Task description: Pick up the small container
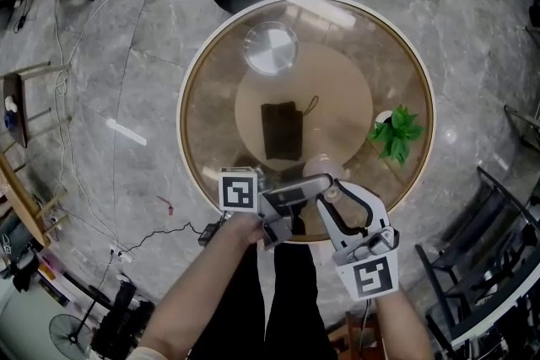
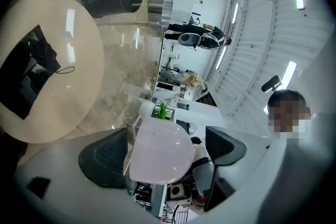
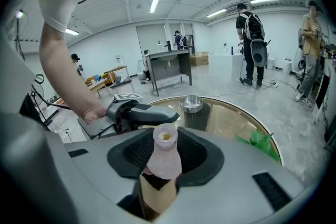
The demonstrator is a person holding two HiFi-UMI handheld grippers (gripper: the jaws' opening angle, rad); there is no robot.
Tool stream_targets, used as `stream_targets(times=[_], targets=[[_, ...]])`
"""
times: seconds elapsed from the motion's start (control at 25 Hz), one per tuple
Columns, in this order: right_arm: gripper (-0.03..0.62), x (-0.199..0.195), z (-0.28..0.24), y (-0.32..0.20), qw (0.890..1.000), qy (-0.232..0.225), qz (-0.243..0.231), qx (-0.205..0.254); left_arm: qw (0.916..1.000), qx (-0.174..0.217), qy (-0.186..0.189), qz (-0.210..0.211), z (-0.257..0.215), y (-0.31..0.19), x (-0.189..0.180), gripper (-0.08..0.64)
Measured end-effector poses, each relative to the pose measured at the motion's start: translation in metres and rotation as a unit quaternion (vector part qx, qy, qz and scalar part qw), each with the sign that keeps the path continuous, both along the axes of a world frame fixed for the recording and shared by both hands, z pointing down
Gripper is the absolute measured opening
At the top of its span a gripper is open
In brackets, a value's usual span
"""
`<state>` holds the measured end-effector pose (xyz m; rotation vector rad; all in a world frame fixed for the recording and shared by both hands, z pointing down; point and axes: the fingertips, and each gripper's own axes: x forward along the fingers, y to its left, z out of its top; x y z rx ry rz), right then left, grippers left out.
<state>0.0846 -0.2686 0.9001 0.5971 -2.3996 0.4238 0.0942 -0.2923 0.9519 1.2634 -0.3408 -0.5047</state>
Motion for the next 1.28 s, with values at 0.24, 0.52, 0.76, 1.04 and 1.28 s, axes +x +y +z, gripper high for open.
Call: stream_targets(times=[0.24,0.52,0.76,1.04,1.28], targets=[[0.15,0.002,-0.016,0.005,1.0,-0.012,0.01,0.002,0.9994,0.001,0.034,-0.004,-0.018,0.001,0.005,0.392],[0.15,0.008,-0.045,0.013,1.0,-0.018,0.01,0.011,0.999,0.011,0.042,0.005,-0.046,0.011,0.012,0.339],[0.15,0.012,-0.086,0.018,0.999,-0.03,0.018,0.023,0.9986,0.015,0.05,0.007,-0.086,0.019,0.017,0.337],[0.15,0.018,-0.154,0.022,0.998,-0.044,0.0,0.044,0.9977,0.029,0.06,-0.013,-0.156,0.021,0.023,0.333],[0.15,0.022,-0.224,0.028,0.997,-0.057,-0.008,0.058,0.9962,0.021,0.075,-0.038,-0.225,0.029,0.029,0.331]])
